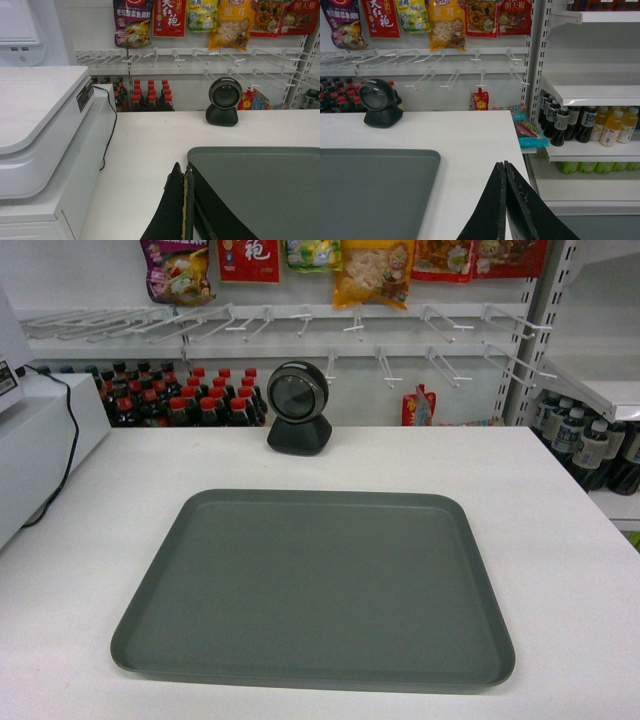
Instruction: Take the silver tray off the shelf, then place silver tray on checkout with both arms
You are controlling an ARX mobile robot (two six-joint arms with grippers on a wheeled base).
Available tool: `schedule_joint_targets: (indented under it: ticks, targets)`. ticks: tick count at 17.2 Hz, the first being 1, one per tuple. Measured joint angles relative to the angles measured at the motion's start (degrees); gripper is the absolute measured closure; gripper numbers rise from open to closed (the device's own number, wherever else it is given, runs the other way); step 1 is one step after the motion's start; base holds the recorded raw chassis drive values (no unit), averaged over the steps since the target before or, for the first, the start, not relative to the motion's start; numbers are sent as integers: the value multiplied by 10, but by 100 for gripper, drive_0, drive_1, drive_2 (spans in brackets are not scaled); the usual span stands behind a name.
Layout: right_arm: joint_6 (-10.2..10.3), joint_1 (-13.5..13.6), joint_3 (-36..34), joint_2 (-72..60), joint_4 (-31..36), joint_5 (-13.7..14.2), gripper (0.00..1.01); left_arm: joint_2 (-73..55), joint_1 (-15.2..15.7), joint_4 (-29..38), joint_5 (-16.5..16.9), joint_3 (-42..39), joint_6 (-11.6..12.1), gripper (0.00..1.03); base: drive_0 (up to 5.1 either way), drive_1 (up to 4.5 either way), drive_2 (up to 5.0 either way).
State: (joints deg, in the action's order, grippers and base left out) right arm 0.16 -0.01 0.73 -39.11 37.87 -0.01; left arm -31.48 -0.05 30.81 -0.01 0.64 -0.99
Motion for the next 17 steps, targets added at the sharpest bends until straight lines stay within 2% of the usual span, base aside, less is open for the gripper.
schedule_joint_targets:
  ticks: [7, 17]
  targets:
    - [0, 0, 0, 151, -140, 0, 99, 126, 0, -119, 0, 0, 0, 102, 0, 0, 0]
    - [0, 0, 0, 262, -250, 0, 99, 213, 0, -206, 0, 0, 0, 102, 0, 0, 0]
